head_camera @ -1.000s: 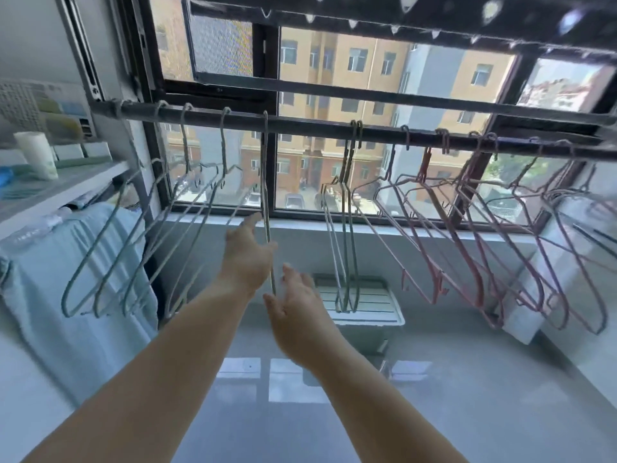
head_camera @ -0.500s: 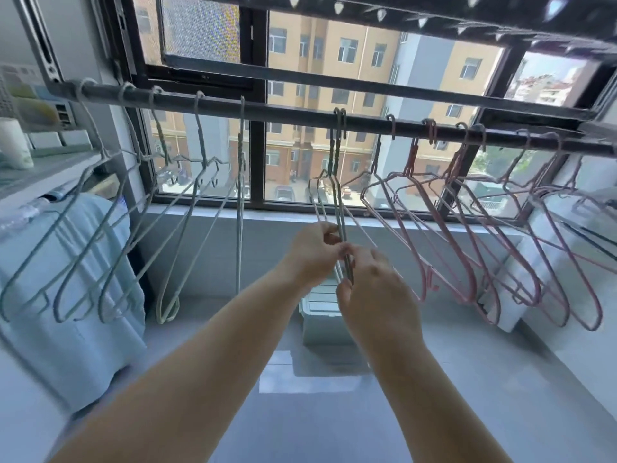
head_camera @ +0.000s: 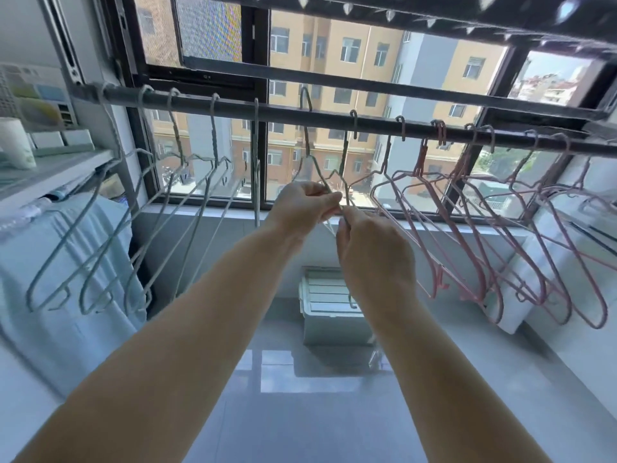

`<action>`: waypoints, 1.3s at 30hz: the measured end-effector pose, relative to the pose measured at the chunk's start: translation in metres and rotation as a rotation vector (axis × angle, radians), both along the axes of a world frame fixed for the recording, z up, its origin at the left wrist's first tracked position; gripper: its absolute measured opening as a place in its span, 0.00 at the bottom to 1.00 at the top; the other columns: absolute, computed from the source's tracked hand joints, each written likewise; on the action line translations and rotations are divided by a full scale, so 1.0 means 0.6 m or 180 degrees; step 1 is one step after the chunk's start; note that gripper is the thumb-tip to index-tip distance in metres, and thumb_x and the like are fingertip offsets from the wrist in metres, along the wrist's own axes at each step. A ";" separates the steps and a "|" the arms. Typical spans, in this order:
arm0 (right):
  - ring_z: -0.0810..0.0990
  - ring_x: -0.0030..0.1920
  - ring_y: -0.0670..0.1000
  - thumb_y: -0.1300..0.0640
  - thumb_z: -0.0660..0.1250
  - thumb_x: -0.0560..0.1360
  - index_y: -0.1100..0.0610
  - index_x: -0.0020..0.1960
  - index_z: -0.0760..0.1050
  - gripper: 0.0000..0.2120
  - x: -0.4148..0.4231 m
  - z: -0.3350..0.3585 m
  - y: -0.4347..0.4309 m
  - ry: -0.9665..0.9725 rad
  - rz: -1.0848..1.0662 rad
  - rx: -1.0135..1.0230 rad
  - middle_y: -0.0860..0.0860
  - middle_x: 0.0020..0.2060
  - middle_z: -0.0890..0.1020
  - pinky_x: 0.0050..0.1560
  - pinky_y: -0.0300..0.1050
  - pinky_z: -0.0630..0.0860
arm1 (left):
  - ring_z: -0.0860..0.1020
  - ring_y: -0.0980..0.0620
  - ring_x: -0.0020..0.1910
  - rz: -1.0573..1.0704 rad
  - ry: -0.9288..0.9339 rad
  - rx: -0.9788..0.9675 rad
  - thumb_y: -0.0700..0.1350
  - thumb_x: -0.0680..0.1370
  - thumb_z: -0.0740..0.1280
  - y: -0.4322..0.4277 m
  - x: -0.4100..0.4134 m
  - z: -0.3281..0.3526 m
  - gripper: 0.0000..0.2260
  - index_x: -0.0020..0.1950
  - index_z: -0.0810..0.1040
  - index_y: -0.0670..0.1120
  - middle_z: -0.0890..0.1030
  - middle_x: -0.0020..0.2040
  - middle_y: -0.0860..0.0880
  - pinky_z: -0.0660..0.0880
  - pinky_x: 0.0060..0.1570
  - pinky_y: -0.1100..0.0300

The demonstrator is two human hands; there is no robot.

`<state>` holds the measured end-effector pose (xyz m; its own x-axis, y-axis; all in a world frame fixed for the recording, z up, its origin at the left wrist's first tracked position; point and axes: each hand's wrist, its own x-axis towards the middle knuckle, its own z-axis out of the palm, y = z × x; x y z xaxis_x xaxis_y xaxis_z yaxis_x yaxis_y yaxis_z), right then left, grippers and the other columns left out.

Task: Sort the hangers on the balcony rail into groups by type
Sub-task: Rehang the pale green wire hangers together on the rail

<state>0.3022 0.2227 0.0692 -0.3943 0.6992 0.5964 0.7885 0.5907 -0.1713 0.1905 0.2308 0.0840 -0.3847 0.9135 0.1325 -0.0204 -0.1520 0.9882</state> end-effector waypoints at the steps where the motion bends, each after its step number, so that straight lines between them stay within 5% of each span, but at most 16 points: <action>1: 0.80 0.50 0.56 0.58 0.54 0.79 0.57 0.60 0.72 0.12 -0.006 0.004 0.004 -0.0039 0.0012 0.0016 0.55 0.49 0.82 0.44 0.45 0.73 | 0.77 0.55 0.39 0.0010 -0.0051 -0.0029 0.36 0.74 0.65 0.002 -0.005 0.004 0.03 0.47 0.76 0.38 0.78 0.41 0.46 0.78 0.41 0.68; 6: 0.79 0.53 0.59 0.65 0.55 0.77 0.61 0.60 0.69 0.12 -0.044 0.009 0.017 0.0049 0.0335 -0.0833 0.59 0.52 0.80 0.41 0.42 0.65 | 0.75 0.53 0.37 0.0186 -0.0082 -0.0269 0.38 0.77 0.63 0.005 -0.015 -0.003 0.04 0.42 0.73 0.40 0.76 0.39 0.45 0.75 0.32 0.70; 9: 0.77 0.54 0.59 0.68 0.55 0.75 0.63 0.59 0.71 0.14 -0.062 -0.008 0.028 0.0205 0.0357 -0.1199 0.60 0.53 0.80 0.44 0.44 0.69 | 0.76 0.48 0.46 0.0117 0.0132 -0.0686 0.44 0.78 0.62 0.005 -0.017 -0.030 0.14 0.57 0.72 0.34 0.77 0.51 0.41 0.75 0.43 0.60; 13: 0.78 0.50 0.59 0.65 0.53 0.77 0.61 0.56 0.74 0.13 -0.054 -0.069 0.020 0.0667 0.0352 -0.1594 0.59 0.50 0.81 0.39 0.39 0.62 | 0.74 0.50 0.46 -0.0265 0.0237 -0.1214 0.43 0.78 0.59 -0.019 -0.001 -0.080 0.09 0.46 0.76 0.39 0.78 0.43 0.45 0.69 0.52 0.57; 17: 0.80 0.39 0.48 0.63 0.55 0.78 0.60 0.49 0.76 0.11 0.004 -0.178 -0.025 0.1161 0.0601 -0.1710 0.54 0.38 0.82 0.34 0.35 0.66 | 0.70 0.53 0.35 -0.0439 0.0323 -0.1572 0.44 0.81 0.53 -0.066 0.044 -0.164 0.15 0.38 0.71 0.42 0.73 0.37 0.45 0.68 0.29 0.74; 19: 0.78 0.35 0.36 0.64 0.55 0.78 0.58 0.50 0.76 0.12 0.047 -0.228 -0.045 0.1402 0.0770 -0.2000 0.48 0.36 0.80 0.36 0.26 0.69 | 0.72 0.49 0.44 -0.0618 0.1149 -0.1950 0.49 0.81 0.53 -0.091 0.061 -0.208 0.17 0.52 0.72 0.37 0.76 0.51 0.41 0.70 0.40 0.66; 22: 0.80 0.38 0.39 0.63 0.54 0.79 0.53 0.49 0.76 0.13 0.117 -0.268 -0.051 0.1942 0.0902 -0.2541 0.46 0.39 0.84 0.40 0.29 0.71 | 0.62 0.45 0.70 -0.0738 0.2083 -0.2256 0.54 0.79 0.55 -0.117 0.048 -0.264 0.28 0.72 0.54 0.38 0.60 0.73 0.40 0.61 0.66 0.55; 27: 0.74 0.31 0.45 0.62 0.52 0.80 0.60 0.46 0.77 0.15 0.241 -0.269 -0.029 0.3259 0.0710 -0.3196 0.51 0.35 0.85 0.31 0.32 0.71 | 0.50 0.43 0.75 -0.0379 0.2321 -0.2820 0.52 0.78 0.59 -0.149 -0.037 -0.336 0.35 0.74 0.40 0.40 0.48 0.76 0.41 0.50 0.72 0.53; 30: 0.73 0.29 0.45 0.60 0.52 0.80 0.62 0.46 0.77 0.15 0.297 -0.263 -0.014 0.3948 0.0651 -0.3484 0.55 0.34 0.85 0.30 0.31 0.71 | 0.60 0.46 0.71 -0.0905 0.2598 -0.2955 0.50 0.80 0.56 -0.186 -0.067 -0.365 0.24 0.74 0.55 0.46 0.61 0.73 0.46 0.57 0.68 0.56; 32: 0.74 0.28 0.45 0.60 0.53 0.80 0.62 0.45 0.77 0.15 0.319 -0.269 -0.003 0.4115 0.0513 -0.3524 0.54 0.33 0.85 0.31 0.30 0.73 | 0.72 0.49 0.59 -0.0985 0.2292 -0.2656 0.45 0.80 0.56 -0.203 -0.073 -0.369 0.13 0.63 0.70 0.47 0.74 0.59 0.49 0.65 0.58 0.62; 35: 0.77 0.35 0.46 0.59 0.54 0.79 0.61 0.49 0.76 0.12 0.327 -0.309 0.020 0.3619 -0.0161 -0.3343 0.54 0.40 0.84 0.38 0.35 0.73 | 0.72 0.54 0.36 -0.0864 0.2194 -0.2307 0.39 0.79 0.57 -0.224 -0.077 -0.358 0.11 0.44 0.77 0.50 0.75 0.37 0.52 0.69 0.39 0.66; 39: 0.69 0.62 0.57 0.58 0.63 0.73 0.58 0.64 0.67 0.20 0.297 -0.362 0.025 0.1882 -0.0969 -0.2923 0.58 0.63 0.71 0.63 0.52 0.66 | 0.67 0.56 0.31 -0.0591 0.1973 -0.2467 0.39 0.78 0.58 -0.263 -0.069 -0.353 0.11 0.47 0.79 0.46 0.73 0.34 0.52 0.64 0.31 0.66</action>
